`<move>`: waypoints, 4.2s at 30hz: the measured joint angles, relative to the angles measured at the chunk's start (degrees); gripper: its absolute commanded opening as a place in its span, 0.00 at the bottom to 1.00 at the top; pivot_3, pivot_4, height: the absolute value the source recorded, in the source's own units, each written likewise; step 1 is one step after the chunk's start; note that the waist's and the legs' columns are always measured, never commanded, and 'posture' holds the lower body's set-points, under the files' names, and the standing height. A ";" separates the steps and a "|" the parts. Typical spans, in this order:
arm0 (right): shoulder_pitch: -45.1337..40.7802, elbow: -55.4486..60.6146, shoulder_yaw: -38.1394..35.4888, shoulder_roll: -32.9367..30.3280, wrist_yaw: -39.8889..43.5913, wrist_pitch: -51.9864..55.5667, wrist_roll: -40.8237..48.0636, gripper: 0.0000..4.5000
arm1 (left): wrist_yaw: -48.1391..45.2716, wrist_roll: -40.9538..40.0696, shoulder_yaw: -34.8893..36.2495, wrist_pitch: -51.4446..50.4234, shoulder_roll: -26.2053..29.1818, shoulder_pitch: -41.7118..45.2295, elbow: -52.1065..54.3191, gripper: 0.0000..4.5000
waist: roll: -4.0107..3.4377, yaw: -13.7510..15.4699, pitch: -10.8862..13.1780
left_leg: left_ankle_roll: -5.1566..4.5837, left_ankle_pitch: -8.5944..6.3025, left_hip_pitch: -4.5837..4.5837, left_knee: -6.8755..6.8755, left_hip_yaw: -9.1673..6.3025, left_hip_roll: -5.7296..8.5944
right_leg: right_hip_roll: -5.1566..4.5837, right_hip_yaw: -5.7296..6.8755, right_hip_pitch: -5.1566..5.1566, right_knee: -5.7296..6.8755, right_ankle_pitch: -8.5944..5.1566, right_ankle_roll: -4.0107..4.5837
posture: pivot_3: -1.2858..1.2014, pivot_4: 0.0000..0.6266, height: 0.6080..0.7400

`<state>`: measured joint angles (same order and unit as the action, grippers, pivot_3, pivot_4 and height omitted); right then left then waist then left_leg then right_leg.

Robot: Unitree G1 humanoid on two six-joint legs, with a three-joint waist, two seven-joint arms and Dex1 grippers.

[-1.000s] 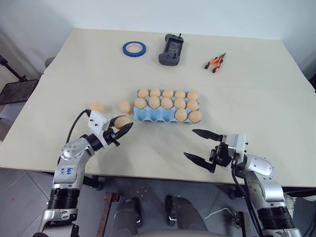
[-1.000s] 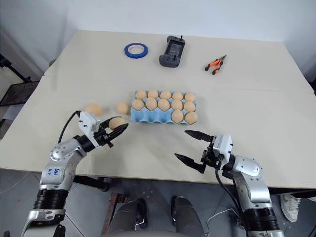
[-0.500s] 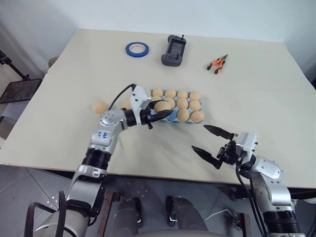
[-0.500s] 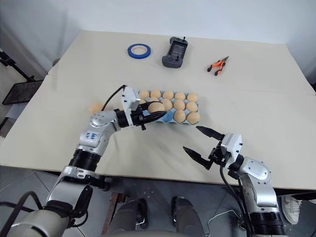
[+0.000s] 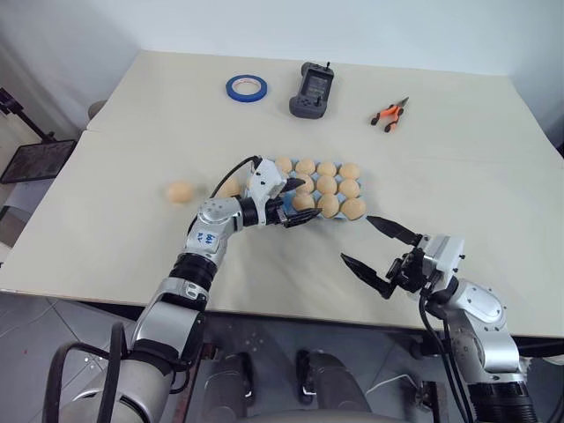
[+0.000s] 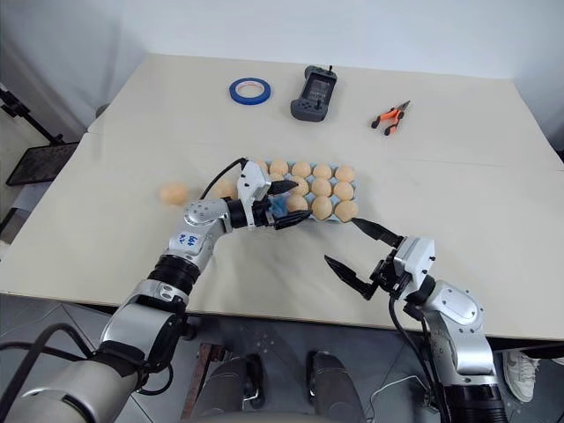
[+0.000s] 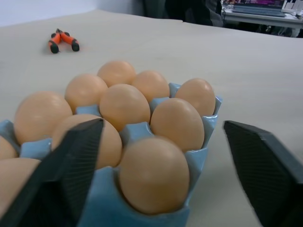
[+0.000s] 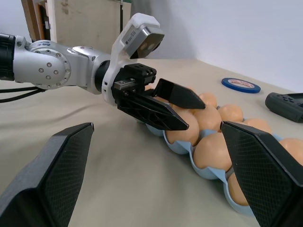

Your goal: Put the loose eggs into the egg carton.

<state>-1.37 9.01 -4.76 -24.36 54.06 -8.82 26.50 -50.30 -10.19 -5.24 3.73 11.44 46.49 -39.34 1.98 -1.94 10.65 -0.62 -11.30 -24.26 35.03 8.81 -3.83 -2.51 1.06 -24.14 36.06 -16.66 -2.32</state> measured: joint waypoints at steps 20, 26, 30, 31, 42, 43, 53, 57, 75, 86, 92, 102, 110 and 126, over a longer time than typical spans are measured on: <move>-2.95 -2.65 4.50 1.74 4.62 -0.09 0.60 1.00 | 13.58 -7.88 26.26 -2.82 14.81 -42.60 37.93 1.00 | -0.07 0.05 0.01 | 0.10 -0.02 0.06 -0.27 -0.04 -0.09 | -0.16 0.01 0.17 -0.45 -0.38 0.88 | 0.52 0.24 1.00; -4.97 -3.65 4.48 1.76 5.68 -0.18 0.61 1.00 | 18.12 -8.36 26.04 -5.81 12.66 -43.99 39.75 1.00 | -0.05 0.30 -0.01 | 0.10 -0.02 0.07 -0.66 0.10 -0.06 | -0.17 0.01 0.18 -0.79 -0.35 0.87 | 0.52 0.24 1.00; -5.77 -4.85 4.40 1.56 6.36 -0.17 0.59 1.00 | 19.05 -8.31 21.56 -11.58 12.35 -36.36 38.88 1.00 | -0.05 0.56 -0.01 | 0.10 -0.01 0.06 -0.71 0.12 -0.05 | -0.18 0.07 0.14 -0.70 -0.33 0.83 | 0.52 0.24 1.00; -6.01 -4.84 4.30 1.50 6.40 -0.23 0.60 1.00 | 18.97 -8.21 20.23 -12.53 12.35 -34.13 38.64 1.00 | -0.04 0.44 -0.01 | 0.10 -0.01 0.08 -0.72 0.15 -0.04 | -0.18 0.04 0.15 -0.68 -0.26 0.71 | 0.52 0.24 1.00; -4.55 -4.69 3.69 1.21 5.12 -0.93 0.32 1.00 | 23.22 -1.44 12.02 -15.53 10.66 -12.42 17.28 1.00 | -0.04 0.30 -0.01 | 0.20 0.08 0.07 -0.49 0.15 -0.08 | -0.02 0.02 -0.11 -0.15 0.03 0.15 | 0.52 0.24 1.00; -4.13 -4.60 3.63 1.21 4.88 -0.98 0.28 1.00 | 24.28 -1.11 12.16 -15.28 9.91 -10.86 14.76 1.00 | -0.04 0.29 -0.01 | 0.20 0.08 0.05 -0.43 0.15 -0.08 | -0.02 0.01 -0.10 -0.13 0.04 0.14 | 0.52 0.24 1.00; -3.51 -4.16 3.54 1.20 3.42 -1.14 0.00 1.00 | 23.27 0.57 10.71 -13.45 8.82 -6.93 4.64 1.00 | -0.04 0.28 -0.01 | 0.18 0.08 0.04 -0.36 0.17 -0.08 | -0.03 0.01 -0.10 -0.08 0.06 0.10 | 0.52 0.24 1.00; -3.52 -4.12 3.54 1.20 3.12 -1.19 -0.02 1.00 | 23.12 1.05 10.79 -13.55 9.01 -6.00 2.71 0.91 | -0.04 0.29 -0.01 | 0.18 0.08 0.04 -0.36 0.17 -0.08 | -0.03 0.01 -0.10 -0.09 0.06 0.10 | 0.52 0.24 1.00; -4.15 -4.46 3.60 1.23 3.14 -1.39 -0.11 1.00 | 18.33 0.05 12.35 -6.20 10.11 -10.11 3.95 0.28 | -0.04 0.20 -0.01 | 0.18 0.08 0.05 -0.37 0.17 -0.10 | -0.03 0.01 -0.10 -0.06 0.06 0.10 | 0.52 0.24 1.00; -4.48 -4.78 4.17 1.47 3.18 -1.45 -0.66 1.00 | 6.67 -7.56 15.48 -0.73 12.34 -20.40 20.79 0.28 | -0.04 0.32 -0.01 | 0.20 0.08 0.05 -0.42 0.17 -0.11 | -0.09 0.01 -0.10 -0.08 0.04 0.15 | 0.52 0.24 1.00; -4.69 -5.06 4.53 1.74 3.42 -1.45 -0.94 1.00 | -0.85 -8.32 9.19 -4.87 11.98 -17.46 22.97 0.28 | -0.04 0.33 -0.01 | 0.17 0.09 0.04 -0.34 0.20 -0.02 | -0.14 -0.03 -0.06 -0.11 -0.10 0.40 | 0.52 0.24 1.00; -5.08 -5.01 4.40 1.83 3.11 -1.44 -1.26 1.00 | -2.36 -5.32 4.08 -5.37 7.11 -8.34 12.44 0.63 | -0.05 0.05 -0.01 | 0.13 0.08 0.05 -0.23 0.17 -0.10 | -0.01 0.00 -0.06 -0.05 0.06 0.11 | 0.52 0.24 1.00; -4.64 -4.55 4.39 1.83 2.46 -1.43 -1.30 1.00 | 1.15 -4.84 6.74 -2.27 7.72 -8.95 12.35 0.90 | -0.05 0.10 -0.01 | 0.12 0.08 0.03 -0.16 0.15 -0.11 | -0.03 0.00 -0.06 -0.03 0.07 0.10 | 0.52 0.24 1.00; -3.68 -1.26 2.95 -3.79 6.63 0.23 1.67 1.00 | 1.63 -13.21 30.41 -5.59 26.60 -42.88 36.72 1.00 | -0.07 -0.81 0.00 | 0.19 0.06 0.08 -0.58 0.16 -0.17 | -0.16 -0.04 -0.12 -0.24 -0.48 1.07 | 0.52 0.24 1.00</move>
<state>-5.05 7.75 -1.82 -28.15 60.69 -8.59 28.17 -48.68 -23.40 25.17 -1.86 38.04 3.62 -2.62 1.91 -2.75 10.65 -0.43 -11.23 -24.18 34.45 8.98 -4.00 -2.68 1.03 -24.27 35.81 -17.15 -1.25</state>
